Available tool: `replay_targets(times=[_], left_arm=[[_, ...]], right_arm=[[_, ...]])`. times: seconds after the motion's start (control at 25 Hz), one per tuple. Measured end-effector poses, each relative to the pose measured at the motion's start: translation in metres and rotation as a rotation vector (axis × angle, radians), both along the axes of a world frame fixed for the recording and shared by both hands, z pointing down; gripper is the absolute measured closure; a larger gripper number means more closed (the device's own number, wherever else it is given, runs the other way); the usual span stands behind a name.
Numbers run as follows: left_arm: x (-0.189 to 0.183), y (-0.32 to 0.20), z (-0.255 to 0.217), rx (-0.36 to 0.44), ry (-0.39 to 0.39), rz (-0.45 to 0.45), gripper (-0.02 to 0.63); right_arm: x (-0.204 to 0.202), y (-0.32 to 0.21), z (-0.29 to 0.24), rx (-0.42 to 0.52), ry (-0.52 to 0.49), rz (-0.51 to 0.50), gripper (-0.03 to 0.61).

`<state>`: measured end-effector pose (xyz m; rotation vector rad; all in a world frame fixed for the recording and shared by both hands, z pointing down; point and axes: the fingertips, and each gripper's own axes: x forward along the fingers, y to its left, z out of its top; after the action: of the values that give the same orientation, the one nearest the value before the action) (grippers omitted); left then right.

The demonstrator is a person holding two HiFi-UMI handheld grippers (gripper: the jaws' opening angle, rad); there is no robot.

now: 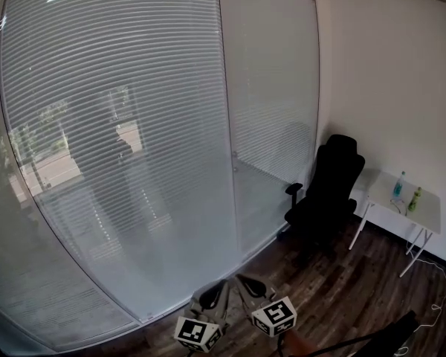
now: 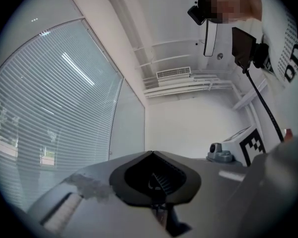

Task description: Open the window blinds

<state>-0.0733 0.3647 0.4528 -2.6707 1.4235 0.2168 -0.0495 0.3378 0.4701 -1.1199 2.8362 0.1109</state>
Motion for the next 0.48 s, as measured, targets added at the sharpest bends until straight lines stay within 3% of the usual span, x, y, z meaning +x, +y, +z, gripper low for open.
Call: replay_targets(times=[0.2,0.48], left_arm=[[-0.026,-0.024,0.000,0.007,-0.005,-0.034,0.621],[-0.032,-0.046,0.004,0.007,-0.009,-0.015,0.621]], right_arm=[[-0.021,-0.022,0.009,0.006,0.008,0.007,0.568],[-0.029,-0.045,0.010,0.007,0.017,0.023,0.568]])
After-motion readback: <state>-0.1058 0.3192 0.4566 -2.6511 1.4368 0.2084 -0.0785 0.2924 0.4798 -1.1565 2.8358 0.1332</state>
